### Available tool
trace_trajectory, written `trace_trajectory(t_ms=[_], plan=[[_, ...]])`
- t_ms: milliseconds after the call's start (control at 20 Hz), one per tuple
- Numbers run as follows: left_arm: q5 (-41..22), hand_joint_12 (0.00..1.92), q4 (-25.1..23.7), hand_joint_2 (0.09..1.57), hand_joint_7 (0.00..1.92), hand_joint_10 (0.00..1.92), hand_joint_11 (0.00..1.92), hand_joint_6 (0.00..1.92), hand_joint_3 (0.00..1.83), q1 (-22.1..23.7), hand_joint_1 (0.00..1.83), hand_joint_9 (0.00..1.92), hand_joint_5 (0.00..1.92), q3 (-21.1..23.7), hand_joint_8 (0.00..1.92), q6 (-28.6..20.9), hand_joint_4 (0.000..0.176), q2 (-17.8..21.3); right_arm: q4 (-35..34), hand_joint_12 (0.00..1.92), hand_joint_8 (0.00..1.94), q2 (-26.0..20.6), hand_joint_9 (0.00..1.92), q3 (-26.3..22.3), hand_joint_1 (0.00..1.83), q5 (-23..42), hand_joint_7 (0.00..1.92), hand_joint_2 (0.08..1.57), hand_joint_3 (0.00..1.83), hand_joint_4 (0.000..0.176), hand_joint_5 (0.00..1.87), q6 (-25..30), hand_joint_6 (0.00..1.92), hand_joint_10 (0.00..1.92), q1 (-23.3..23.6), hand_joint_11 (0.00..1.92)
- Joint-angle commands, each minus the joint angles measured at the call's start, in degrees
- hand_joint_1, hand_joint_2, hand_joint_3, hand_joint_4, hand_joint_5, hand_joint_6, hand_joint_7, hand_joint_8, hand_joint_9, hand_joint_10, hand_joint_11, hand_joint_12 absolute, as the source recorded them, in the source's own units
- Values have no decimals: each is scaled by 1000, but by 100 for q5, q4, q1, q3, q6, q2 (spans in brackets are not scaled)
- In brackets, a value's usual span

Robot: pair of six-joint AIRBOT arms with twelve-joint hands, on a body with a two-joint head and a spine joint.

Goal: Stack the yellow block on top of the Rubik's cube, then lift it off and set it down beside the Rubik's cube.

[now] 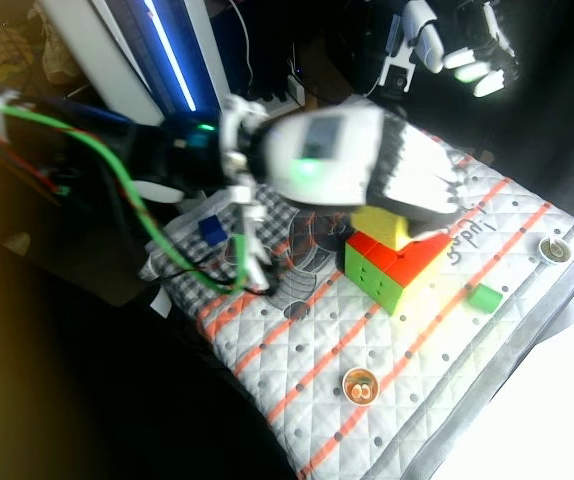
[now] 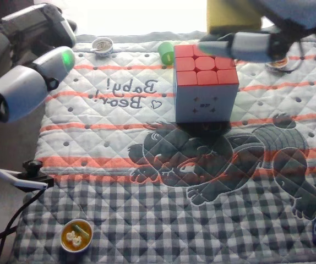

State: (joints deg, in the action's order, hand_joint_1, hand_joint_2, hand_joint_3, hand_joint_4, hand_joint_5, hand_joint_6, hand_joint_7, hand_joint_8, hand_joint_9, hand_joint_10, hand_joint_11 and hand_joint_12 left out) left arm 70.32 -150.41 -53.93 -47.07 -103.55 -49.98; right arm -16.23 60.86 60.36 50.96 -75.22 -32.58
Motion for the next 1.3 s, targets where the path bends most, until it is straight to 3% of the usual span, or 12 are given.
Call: trace_trajectory(t_ms=[0,50,250,400,450,500,600,650,700,750,950,1250], plan=[[774,1723,-185,1381,332,1226,124,1656,0,2,829,224,524,21,913,-50,32,47,244,1917,1368,-67,411,-118,1212,875,737,1182,4,0,962,-7,1084,1578,-32,291],[814,1711,-152,1384,337,1213,137,1660,0,-38,850,233,521,42,902,-50,0,68,337,1921,1316,-218,637,-278,1203,1046,823,1171,0,0,946,-7,1060,1569,-171,478],[949,1726,-66,1370,365,1189,114,1628,0,-170,890,239,542,109,883,-50,0,126,635,1872,1322,-682,904,-749,1249,1553,950,1146,0,0,965,59,868,1550,-680,740],[1028,1713,-16,1372,369,1183,101,1637,1,-252,854,245,537,151,861,-51,15,162,994,1793,1164,-941,718,-775,1189,1876,887,1170,0,18,886,1089,1204,1315,-1122,495],[1043,1699,-4,1379,355,1197,105,1649,0,-265,850,241,529,159,881,-51,10,166,1040,1808,1131,-1000,688,-800,1196,1992,870,1172,0,0,893,1326,1245,1253,-1301,451],[1052,1734,4,1390,403,1252,114,1558,0,-274,1001,248,587,166,1637,-51,0,167,1041,1895,1209,-1047,682,-860,1191,2078,868,1170,0,17,898,1364,1170,1364,-1467,436],[1065,1761,20,1415,365,1311,85,1599,1,-301,1019,208,578,173,1858,-51,0,168,1041,1920,1314,-1123,620,-988,1195,2201,844,1174,1,0,909,1364,1090,1524,-1749,406],[1090,1726,35,1392,270,1241,57,1645,0,-329,914,204,533,182,1269,-52,0,170,1041,1921,1344,-1170,664,-1084,1201,2251,857,1173,0,0,903,1364,1064,1635,-1944,487],[1108,1801,46,1408,355,1294,68,1607,0,-342,1004,207,569,189,1733,-52,0,170,1040,1921,1426,-1184,667,-1125,1193,2263,816,1194,10,0,858,1364,1120,1728,-2055,567],[1121,1781,55,1417,390,1286,107,1631,0,-348,1009,233,546,195,1823,-52,0,170,1026,1921,1494,-1187,680,-1142,1189,2261,792,1210,19,0,812,1364,1168,1781,-2156,644],[1142,1699,63,1415,391,1167,96,1669,0,-355,1014,252,557,203,1798,-53,0,168,781,1921,1396,-1152,654,-1152,1206,2209,848,1182,10,0,864,1398,1098,1664,-2748,543],[1153,1670,72,1400,435,1207,224,1669,0,-356,1024,314,559,199,1736,-55,7,134,806,1872,1198,-845,674,-1062,1225,1428,966,1144,0,0,910,1403,1019,1493,-2836,417]])
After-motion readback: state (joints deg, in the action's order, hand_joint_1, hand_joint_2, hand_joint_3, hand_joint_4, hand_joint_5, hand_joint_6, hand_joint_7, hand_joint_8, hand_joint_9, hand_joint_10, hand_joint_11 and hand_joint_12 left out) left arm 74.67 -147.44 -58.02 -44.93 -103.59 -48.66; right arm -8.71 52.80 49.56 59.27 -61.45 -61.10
